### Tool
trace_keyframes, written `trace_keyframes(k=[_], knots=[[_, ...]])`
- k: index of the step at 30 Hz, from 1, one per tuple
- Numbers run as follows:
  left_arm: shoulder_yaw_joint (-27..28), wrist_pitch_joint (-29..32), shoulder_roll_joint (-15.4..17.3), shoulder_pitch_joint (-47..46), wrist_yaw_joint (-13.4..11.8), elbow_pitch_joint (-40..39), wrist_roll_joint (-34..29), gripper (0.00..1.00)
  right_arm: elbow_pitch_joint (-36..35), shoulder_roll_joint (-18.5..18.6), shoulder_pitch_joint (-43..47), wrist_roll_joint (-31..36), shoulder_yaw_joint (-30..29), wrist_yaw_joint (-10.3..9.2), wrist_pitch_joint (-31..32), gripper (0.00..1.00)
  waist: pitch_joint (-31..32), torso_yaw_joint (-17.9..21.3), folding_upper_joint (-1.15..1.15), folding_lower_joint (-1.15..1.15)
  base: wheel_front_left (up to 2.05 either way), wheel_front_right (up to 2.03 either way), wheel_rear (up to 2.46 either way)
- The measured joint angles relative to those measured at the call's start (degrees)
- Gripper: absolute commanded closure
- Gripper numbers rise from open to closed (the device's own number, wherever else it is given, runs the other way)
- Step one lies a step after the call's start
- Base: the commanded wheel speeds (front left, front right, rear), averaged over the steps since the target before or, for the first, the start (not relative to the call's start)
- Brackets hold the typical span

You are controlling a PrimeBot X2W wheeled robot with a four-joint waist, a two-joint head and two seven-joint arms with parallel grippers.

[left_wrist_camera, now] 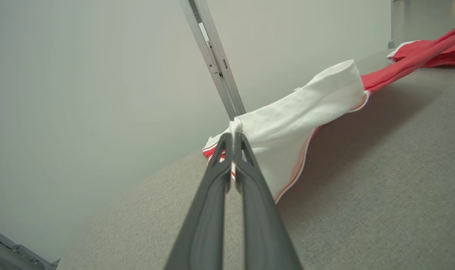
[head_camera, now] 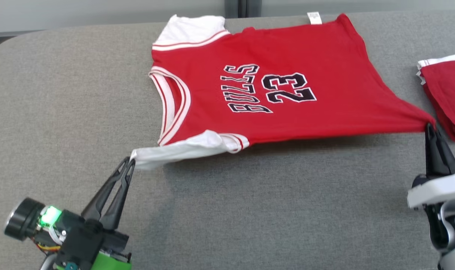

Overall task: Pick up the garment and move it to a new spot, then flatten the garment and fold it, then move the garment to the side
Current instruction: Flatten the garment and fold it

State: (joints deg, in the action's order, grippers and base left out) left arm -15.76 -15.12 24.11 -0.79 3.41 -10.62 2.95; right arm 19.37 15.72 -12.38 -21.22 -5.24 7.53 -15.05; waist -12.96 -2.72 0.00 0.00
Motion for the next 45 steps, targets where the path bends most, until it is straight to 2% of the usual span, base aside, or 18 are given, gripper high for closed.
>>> trace_keyframes(k=[7,13,19,29,45], knots=[[-0.2,0.0,0.0,5.7,-0.4,-3.0,-0.9,1.00,-4.8,-0.9,8.6,1.5,-1.7,0.00,0.0,1.00,0.7,-0.9,0.00,0.00,0.00,0.00,0.00],[-2.2,0.0,-0.6,4.1,0.9,-1.4,-1.5,1.00,-3.2,-0.9,9.0,2.5,-1.5,0.00,0.0,1.00,0.4,-1.0,0.00,0.00,0.00,0.00,0.00],[-4.3,0.0,-1.7,-3.3,1.9,3.0,-2.8,1.00,1.6,-0.9,3.2,2.7,-0.4,0.00,1.4,1.00,-0.8,-1.4,0.00,0.00,0.00,0.00,0.00],[-5.0,0.0,-5.0,-14.3,0.6,7.8,-4.0,1.00,7.8,-1.6,-6.3,2.6,-0.8,0.00,2.9,1.00,-4.3,-1.8,0.00,0.00,0.00,0.00,0.00],[-6.7,0.0,-5.7,-25.9,-0.1,15.2,-4.2,1.00,12.4,-2.2,-15.3,2.4,-0.5,0.00,2.8,1.00,-8.2,-2.4,0.00,0.00,0.00,0.00,0.00]])
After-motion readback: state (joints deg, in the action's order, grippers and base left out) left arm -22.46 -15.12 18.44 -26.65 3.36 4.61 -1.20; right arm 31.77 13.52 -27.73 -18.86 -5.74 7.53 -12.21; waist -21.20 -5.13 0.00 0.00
